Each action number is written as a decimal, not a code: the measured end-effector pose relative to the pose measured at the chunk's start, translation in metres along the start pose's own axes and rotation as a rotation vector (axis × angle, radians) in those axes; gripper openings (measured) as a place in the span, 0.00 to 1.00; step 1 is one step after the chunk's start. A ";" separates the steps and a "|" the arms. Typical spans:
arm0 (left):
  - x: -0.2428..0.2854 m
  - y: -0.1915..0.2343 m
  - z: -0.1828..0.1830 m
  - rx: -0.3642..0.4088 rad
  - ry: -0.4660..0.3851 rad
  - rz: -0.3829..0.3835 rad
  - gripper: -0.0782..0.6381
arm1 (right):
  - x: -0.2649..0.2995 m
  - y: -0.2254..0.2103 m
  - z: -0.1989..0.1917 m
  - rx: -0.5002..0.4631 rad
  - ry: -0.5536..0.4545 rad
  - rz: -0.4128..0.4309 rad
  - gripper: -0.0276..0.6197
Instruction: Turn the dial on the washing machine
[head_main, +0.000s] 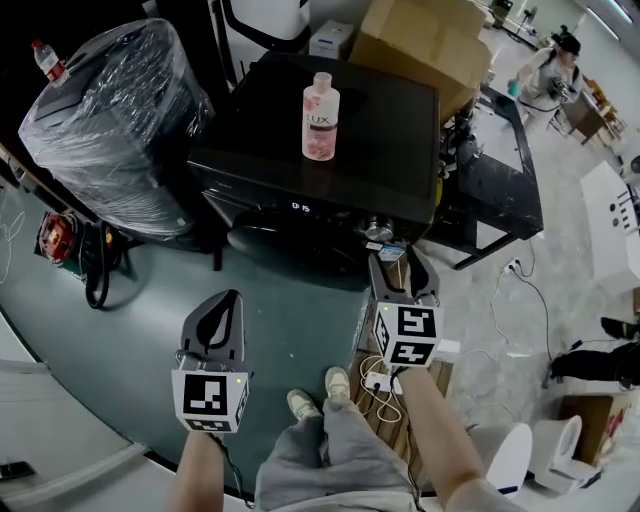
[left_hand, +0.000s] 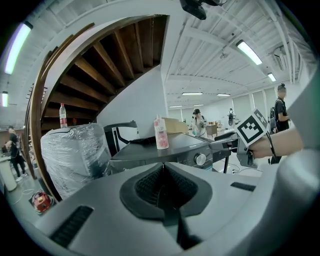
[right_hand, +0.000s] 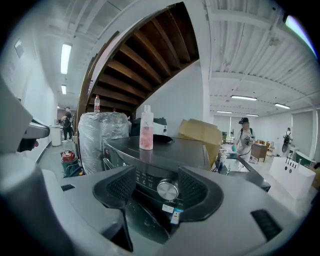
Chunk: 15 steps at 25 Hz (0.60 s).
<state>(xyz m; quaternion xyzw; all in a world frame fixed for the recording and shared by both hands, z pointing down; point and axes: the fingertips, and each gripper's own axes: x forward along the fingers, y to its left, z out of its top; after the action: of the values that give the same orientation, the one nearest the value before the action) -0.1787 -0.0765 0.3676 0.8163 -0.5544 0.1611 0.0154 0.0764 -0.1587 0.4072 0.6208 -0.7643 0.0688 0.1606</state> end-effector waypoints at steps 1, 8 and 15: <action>0.007 0.000 -0.004 -0.002 0.005 -0.004 0.14 | 0.008 -0.001 -0.004 0.005 0.005 -0.004 0.48; 0.062 0.002 -0.025 0.003 0.023 -0.029 0.14 | 0.059 -0.009 -0.035 0.048 0.044 -0.026 0.49; 0.112 0.004 -0.052 0.003 0.055 -0.044 0.14 | 0.092 -0.023 -0.066 0.108 0.067 -0.086 0.50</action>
<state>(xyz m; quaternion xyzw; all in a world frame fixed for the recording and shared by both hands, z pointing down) -0.1579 -0.1681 0.4471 0.8236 -0.5355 0.1840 0.0329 0.0931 -0.2293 0.4977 0.6581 -0.7263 0.1238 0.1551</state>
